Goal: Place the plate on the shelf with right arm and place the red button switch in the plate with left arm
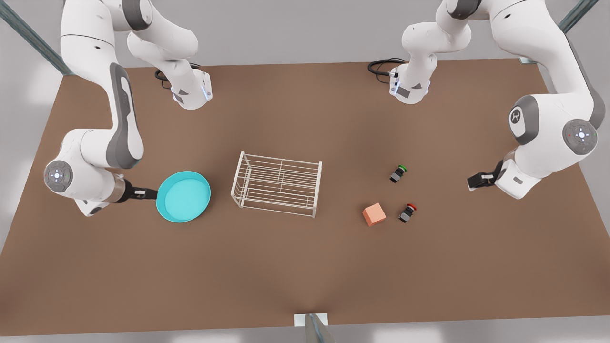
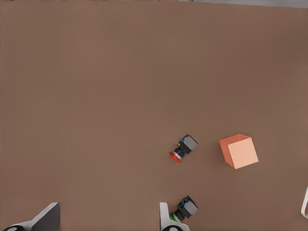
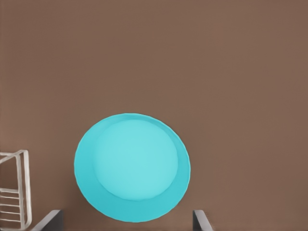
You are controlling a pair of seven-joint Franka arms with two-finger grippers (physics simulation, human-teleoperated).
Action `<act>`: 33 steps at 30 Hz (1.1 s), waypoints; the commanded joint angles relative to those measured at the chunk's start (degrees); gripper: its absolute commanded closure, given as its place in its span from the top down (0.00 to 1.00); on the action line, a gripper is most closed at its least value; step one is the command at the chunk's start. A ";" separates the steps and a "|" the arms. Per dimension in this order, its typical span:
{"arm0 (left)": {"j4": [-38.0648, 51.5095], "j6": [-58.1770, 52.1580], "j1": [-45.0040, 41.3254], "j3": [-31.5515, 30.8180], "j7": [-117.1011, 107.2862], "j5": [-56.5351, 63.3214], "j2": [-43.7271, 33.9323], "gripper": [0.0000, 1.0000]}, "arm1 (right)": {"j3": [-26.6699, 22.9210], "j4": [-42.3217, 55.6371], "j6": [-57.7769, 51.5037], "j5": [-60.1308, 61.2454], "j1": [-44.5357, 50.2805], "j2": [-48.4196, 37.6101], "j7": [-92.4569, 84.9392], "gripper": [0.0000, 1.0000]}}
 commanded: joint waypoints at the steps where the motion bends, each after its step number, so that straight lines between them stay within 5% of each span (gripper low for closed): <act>1: -0.16 1.82 -0.08 -0.09 -1.70 0.13 -0.05 1.00 | 0.09 -0.61 2.46 0.78 0.78 -0.11 2.65 1.00; 10: -1.12 0.59 -0.08 -0.54 0.14 -0.40 0.74 1.00 | -0.35 -6.41 3.25 4.21 -5.10 3.41 -5.43 1.00; 19: -1.47 0.24 -0.08 -0.54 0.67 -0.05 0.74 1.00 | 0.00 -6.67 14.32 7.55 -8.01 10.88 -23.45 1.00; 33: -1.74 -0.20 -0.08 -0.54 0.67 -0.22 0.74 1.00 | 0.27 -17.57 34.45 7.55 -9.41 10.09 -41.20 1.00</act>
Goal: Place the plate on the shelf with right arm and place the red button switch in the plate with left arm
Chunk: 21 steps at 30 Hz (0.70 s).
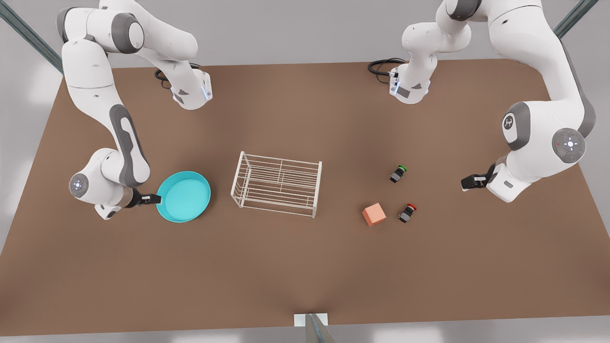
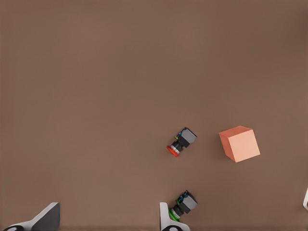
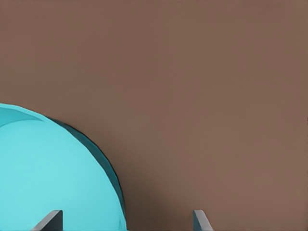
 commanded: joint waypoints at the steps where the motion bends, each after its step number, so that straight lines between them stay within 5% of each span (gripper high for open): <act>1: 0.00 -0.12 0.00 0.00 0.19 -0.04 -0.06 1.00 | 0.26 -0.21 5.52 0.17 -0.25 0.42 -18.58 0.99; 16: 0.09 -0.56 0.18 -2.46 0.19 0.66 0.03 1.00 | 5.54 -2.14 5.17 3.25 -3.77 1.39 -18.67 0.63; 21: 0.09 -0.65 0.26 -2.38 0.19 0.66 0.03 1.00 | 5.62 -1.97 5.44 3.07 -4.91 2.00 -20.07 0.63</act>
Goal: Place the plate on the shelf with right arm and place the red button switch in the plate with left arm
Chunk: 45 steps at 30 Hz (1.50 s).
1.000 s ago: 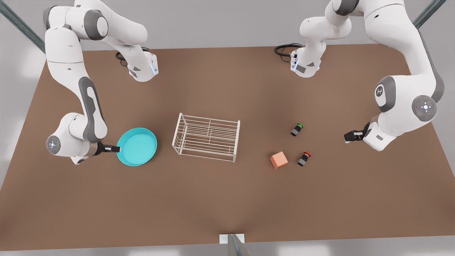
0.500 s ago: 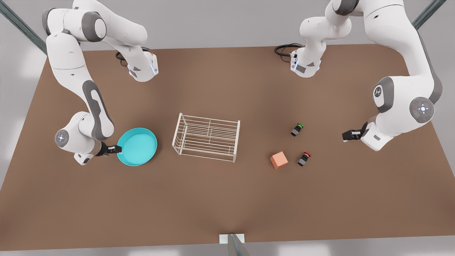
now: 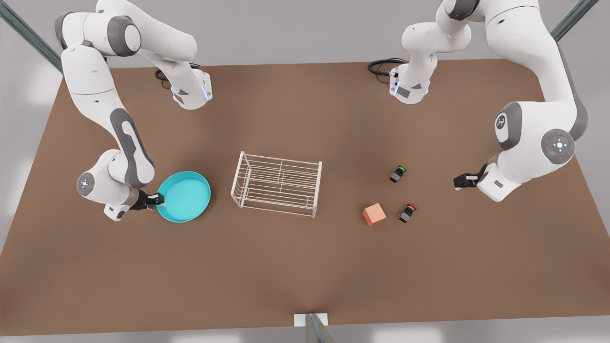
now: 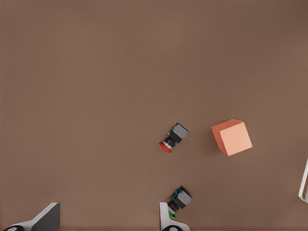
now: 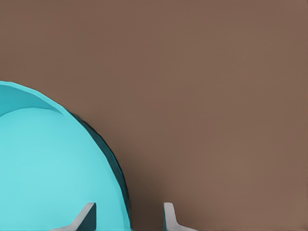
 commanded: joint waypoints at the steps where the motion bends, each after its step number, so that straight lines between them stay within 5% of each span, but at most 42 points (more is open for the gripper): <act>1: 0.03 -0.03 0.03 0.00 0.20 0.10 -0.06 1.00 | 0.01 0.05 0.33 0.07 -0.15 0.19 -7.21 0.59; 12: 3.98 -2.93 -1.29 -4.83 0.11 2.82 1.52 1.00 | 0.54 -0.12 -0.64 0.25 -0.24 0.19 -7.47 0.34; 19: 4.33 -4.86 -0.50 -4.48 7.58 4.58 -1.38 1.00 | 0.54 0.05 -0.47 0.25 -0.24 1.24 -8.27 0.33; 25: 4.33 -4.60 -0.32 -4.13 8.11 4.05 -2.08 1.00 | 0.54 0.05 -0.64 0.25 -0.15 1.07 -8.35 0.23; 36: 4.07 -4.69 -0.32 -4.39 8.28 3.88 -3.40 1.00 | 1.24 1.28 -12.33 1.57 -0.24 -3.94 -8.18 0.19; 42: 4.25 -2.32 -1.29 -13.88 48.86 7.04 -1.30 1.00 | 1.50 3.13 -23.05 4.64 -0.15 -7.99 -7.65 0.19; 45: 4.51 4.54 -2.08 -14.06 50.21 8.18 3.98 1.00 | 1.59 3.74 -27.27 6.05 -0.15 -9.66 -7.39 0.19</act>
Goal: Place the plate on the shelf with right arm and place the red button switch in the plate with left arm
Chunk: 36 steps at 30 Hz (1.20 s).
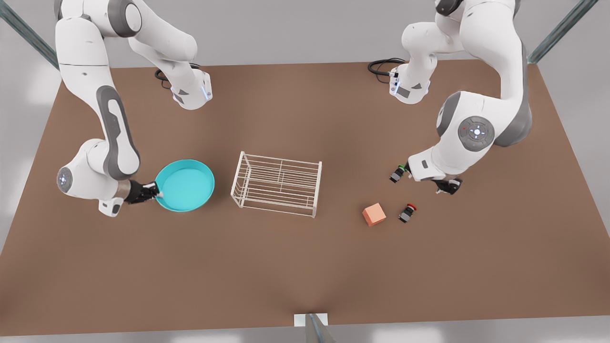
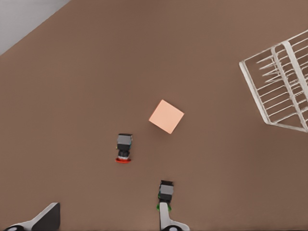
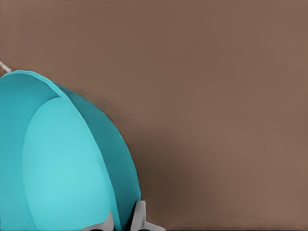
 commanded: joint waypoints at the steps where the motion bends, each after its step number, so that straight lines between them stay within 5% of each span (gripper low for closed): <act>1: 0.19 9.27 0.93 -0.11 30.28 1.09 3.93 1.00 | 0.10 0.36 -8.73 1.37 0.01 -0.60 1.16 0.19; 5: 0.02 12.61 3.12 0.77 30.99 1.79 11.76 1.00 | 0.19 0.89 -14.26 4.09 0.01 -2.10 1.42 0.19; 8: -3.50 18.15 4.36 0.85 25.91 1.70 12.46 1.00 | 1.24 2.38 -17.78 6.38 0.44 -2.89 3.09 0.19; 11: -16.15 26.15 3.83 0.59 20.54 1.70 6.75 1.00 | 3.17 5.19 -21.38 6.47 0.44 -3.07 5.46 0.19; 16: -16.51 28.17 2.60 0.59 17.19 1.79 8.42 1.00 | 6.78 10.64 -24.90 7.96 0.44 -3.42 10.12 0.19; 36: -22.66 38.81 3.30 1.82 8.66 6.36 13.60 1.00 | 8.71 22.51 -11.11 10.69 17.49 9.50 28.67 0.19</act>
